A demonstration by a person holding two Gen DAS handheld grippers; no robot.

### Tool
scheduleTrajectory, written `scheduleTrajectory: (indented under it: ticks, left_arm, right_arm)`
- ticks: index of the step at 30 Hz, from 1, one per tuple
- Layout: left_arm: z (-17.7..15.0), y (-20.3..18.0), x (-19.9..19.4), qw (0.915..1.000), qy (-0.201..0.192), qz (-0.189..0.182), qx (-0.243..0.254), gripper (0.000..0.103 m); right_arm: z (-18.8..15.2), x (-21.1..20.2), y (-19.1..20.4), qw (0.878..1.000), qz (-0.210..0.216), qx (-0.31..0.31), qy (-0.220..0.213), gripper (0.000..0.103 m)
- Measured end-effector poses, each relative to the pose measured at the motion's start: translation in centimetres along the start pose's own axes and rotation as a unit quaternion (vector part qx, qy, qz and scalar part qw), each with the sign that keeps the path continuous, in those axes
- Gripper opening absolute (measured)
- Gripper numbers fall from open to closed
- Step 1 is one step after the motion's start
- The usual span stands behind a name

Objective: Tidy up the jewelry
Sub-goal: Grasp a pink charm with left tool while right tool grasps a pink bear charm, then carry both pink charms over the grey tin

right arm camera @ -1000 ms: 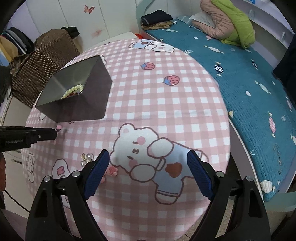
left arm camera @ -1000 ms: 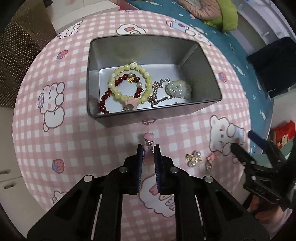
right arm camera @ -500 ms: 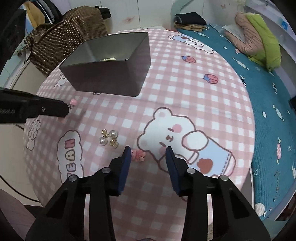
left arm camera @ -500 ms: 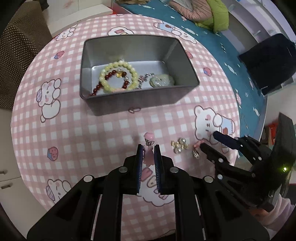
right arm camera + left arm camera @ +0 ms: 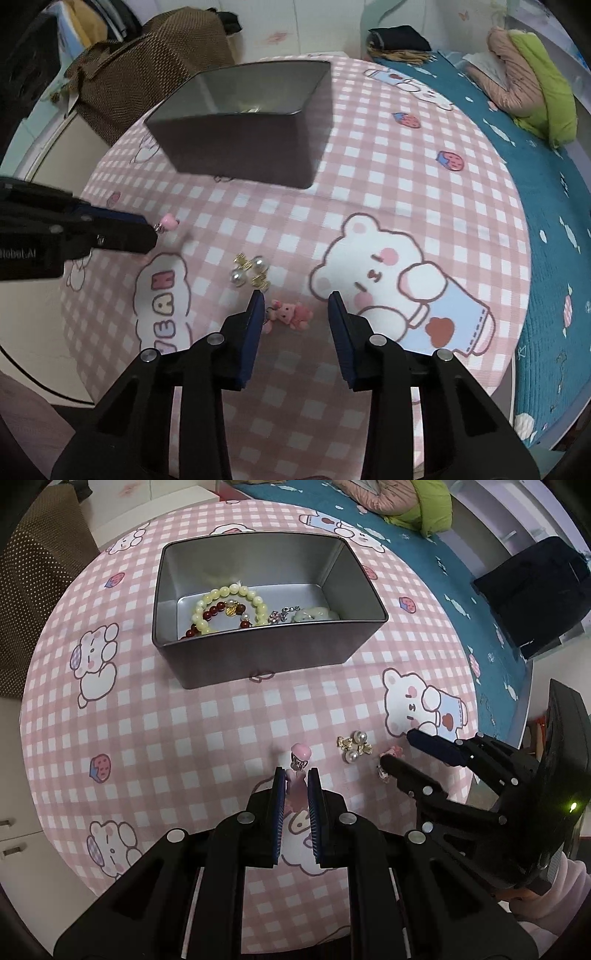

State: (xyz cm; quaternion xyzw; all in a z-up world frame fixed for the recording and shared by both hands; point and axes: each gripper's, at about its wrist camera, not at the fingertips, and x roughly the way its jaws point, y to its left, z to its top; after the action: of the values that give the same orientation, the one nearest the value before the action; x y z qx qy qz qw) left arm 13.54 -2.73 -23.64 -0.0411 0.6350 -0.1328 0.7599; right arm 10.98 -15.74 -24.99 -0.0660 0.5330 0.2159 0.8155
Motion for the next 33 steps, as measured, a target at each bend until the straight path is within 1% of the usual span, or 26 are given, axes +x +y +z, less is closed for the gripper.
scheduleTrajectory:
  ticks: [5,6,8,9,10,12,18,21,23,27,33]
  left_arm:
    - [-0.2,0.6,-0.2,1.0,0.0,0.001,-0.007,0.012]
    - [-0.3,0.7,-0.2,1.0,0.001,0.001,-0.008,0.012]
    - [-0.5,1.0,-0.3,0.9999,0.001,0.001,-0.011,0.012]
    - [-0.5,1.1,-0.4,0.9999,0.001,0.001,-0.012,0.012]
    - [-0.6,1.1,-0.5,0.9999,0.0,0.001,-0.013,0.012]
    - [-0.6,1.2,-0.7,0.9999,-0.003,0.001,-0.013,0.012]
    - [-0.6,1.1,-1.8,0.9998,-0.016,0.001,-0.01,0.012]
    - [-0.6,1.1,-2.7,0.9995,-0.03,-0.004,-0.009,0.012]
    - [-0.6,1.1,-3.6,0.999,-0.043,-0.009,-0.008,0.012]
    - [-0.4,0.9,-5.0,0.9978,-0.065,-0.015,-0.008,0.012]
    - [0.4,0.1,-7.5,0.9937,-0.109,-0.026,0.003,0.012]
  right_arm:
    - [-0.4,0.2,1.1,1.0,0.0,-0.023,-0.002,0.031]
    - [-0.5,0.3,1.1,1.0,0.001,-0.021,-0.003,0.029]
    - [-0.5,0.3,1.2,1.0,0.003,-0.017,-0.005,0.028]
    - [-0.5,0.2,1.1,1.0,0.004,-0.015,-0.003,0.023]
    - [-0.4,0.1,1.0,1.0,0.008,-0.011,-0.004,0.023]
    - [-0.3,0.1,0.5,1.0,0.01,0.006,-0.001,0.023]
    - [0.3,-1.3,-1.5,0.997,0.037,0.072,-0.021,0.023]
    - [0.8,-2.7,-2.6,0.992,0.052,0.107,-0.039,0.023]
    - [1.2,-3.6,-2.8,0.991,0.05,0.115,-0.051,0.023]
    - [2.1,-5.2,-2.8,0.99,0.044,0.116,-0.069,0.023]
    - [3.6,-7.3,-1.5,0.991,0.038,0.086,-0.1,0.023]
